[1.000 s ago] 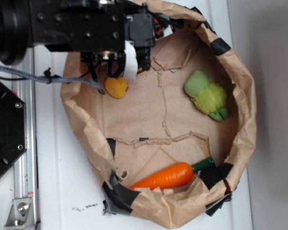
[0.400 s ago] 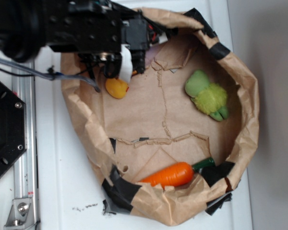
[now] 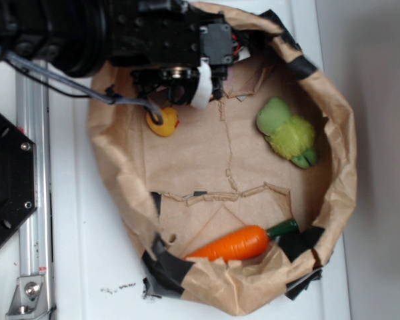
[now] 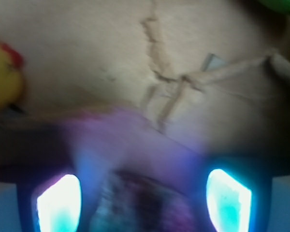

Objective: Grab the rock.

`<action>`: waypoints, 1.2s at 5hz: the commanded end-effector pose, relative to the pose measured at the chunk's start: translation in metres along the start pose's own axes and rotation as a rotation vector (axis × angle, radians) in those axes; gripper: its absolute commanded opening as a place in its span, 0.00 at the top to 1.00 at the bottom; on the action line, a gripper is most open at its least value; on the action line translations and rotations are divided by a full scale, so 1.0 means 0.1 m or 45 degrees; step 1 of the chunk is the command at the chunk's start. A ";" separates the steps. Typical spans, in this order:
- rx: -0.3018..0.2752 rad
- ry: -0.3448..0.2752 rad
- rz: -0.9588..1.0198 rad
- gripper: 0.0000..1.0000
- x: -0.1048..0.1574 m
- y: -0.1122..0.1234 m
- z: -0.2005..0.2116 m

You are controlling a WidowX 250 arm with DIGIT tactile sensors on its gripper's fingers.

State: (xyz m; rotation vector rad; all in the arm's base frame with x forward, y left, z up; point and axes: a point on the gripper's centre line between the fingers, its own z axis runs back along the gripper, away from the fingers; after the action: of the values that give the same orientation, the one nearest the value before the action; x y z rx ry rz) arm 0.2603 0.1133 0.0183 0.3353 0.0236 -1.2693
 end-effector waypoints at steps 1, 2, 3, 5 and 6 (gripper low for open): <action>0.008 -0.024 0.050 1.00 -0.01 -0.05 0.00; 0.015 -0.030 0.052 1.00 -0.01 -0.05 0.02; 0.032 -0.037 0.047 1.00 0.01 -0.06 0.04; 0.148 -0.139 0.150 1.00 0.26 0.00 0.52; 0.305 -0.289 0.440 1.00 0.59 0.09 1.13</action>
State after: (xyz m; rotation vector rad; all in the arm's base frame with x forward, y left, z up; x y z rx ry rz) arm 0.2610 0.0391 0.0986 0.3513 -0.3050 -0.9524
